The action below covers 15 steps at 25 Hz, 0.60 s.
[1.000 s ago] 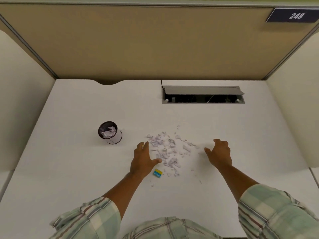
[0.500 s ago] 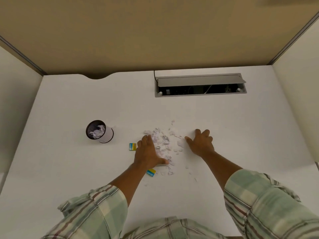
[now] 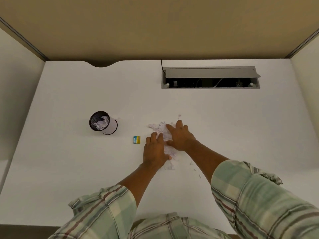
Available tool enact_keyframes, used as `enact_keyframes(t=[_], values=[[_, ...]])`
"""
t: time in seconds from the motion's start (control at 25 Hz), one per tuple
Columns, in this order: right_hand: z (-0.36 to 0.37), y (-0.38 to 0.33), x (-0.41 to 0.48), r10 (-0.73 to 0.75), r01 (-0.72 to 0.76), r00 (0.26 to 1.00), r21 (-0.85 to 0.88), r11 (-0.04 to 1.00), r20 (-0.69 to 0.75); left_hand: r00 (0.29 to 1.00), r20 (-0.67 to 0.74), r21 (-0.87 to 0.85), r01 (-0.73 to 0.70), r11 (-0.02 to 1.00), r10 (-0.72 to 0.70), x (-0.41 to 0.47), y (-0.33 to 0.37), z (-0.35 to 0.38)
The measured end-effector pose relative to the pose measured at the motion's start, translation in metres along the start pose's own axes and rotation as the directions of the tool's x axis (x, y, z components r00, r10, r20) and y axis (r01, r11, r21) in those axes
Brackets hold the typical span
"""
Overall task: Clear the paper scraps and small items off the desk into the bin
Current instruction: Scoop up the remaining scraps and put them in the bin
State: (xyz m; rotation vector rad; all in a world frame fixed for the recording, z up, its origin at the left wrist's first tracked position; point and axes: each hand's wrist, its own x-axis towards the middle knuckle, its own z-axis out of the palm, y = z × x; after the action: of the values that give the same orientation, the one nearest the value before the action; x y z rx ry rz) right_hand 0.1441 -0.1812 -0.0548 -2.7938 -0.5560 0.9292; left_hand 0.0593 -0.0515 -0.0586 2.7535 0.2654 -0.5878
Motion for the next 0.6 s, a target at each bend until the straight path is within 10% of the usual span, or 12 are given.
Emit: enact_keyframes(t=[0.28,0.6], values=[[0.015,-0.010,-0.012,-0.103,0.103,0.995,0.003,0.995,-0.005,0.996,0.020,-0.387,0.086,0.918,-0.085,0.000,-0.005,0.003],[0.033,-0.010,-0.024,-0.032,0.047,0.994,0.157,0.987,-0.100,0.998,-0.002,-0.414,0.056,0.909,-0.062,-0.001,-0.009,-0.002]])
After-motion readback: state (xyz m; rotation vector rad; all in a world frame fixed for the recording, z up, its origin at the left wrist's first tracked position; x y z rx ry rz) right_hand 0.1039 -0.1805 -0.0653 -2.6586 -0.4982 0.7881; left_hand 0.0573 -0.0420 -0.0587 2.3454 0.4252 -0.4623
